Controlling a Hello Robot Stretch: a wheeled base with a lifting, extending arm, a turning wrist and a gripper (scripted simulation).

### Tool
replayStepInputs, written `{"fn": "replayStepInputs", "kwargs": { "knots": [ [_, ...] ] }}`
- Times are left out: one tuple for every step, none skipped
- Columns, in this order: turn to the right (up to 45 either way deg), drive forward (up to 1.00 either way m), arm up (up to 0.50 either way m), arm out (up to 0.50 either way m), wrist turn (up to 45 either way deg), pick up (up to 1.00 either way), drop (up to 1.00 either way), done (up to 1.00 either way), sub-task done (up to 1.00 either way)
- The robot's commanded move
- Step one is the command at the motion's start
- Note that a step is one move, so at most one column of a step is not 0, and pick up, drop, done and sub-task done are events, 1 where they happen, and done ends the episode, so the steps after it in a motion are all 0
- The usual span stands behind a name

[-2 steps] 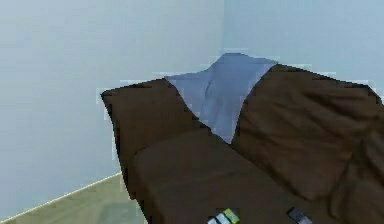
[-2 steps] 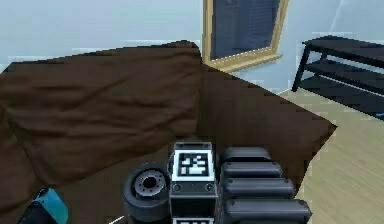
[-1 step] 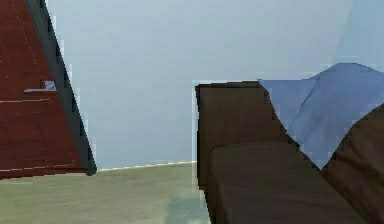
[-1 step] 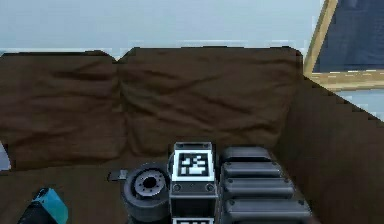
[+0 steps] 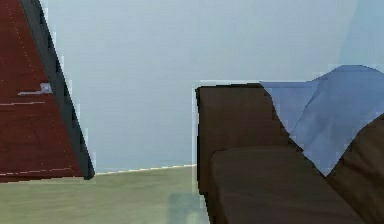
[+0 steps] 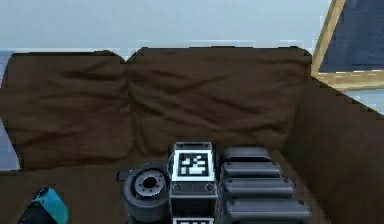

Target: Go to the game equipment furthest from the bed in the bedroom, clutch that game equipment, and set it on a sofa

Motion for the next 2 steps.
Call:
{"fn": "replayStepInputs", "kwargs": {
  "knots": [
    [45.0,0.00,0.00,0.00,0.0,0.00,0.00,0.00,0.00],
    [45.0,0.00,0.00,0.00,0.0,0.00,0.00,0.00,0.00]
  ]
}}
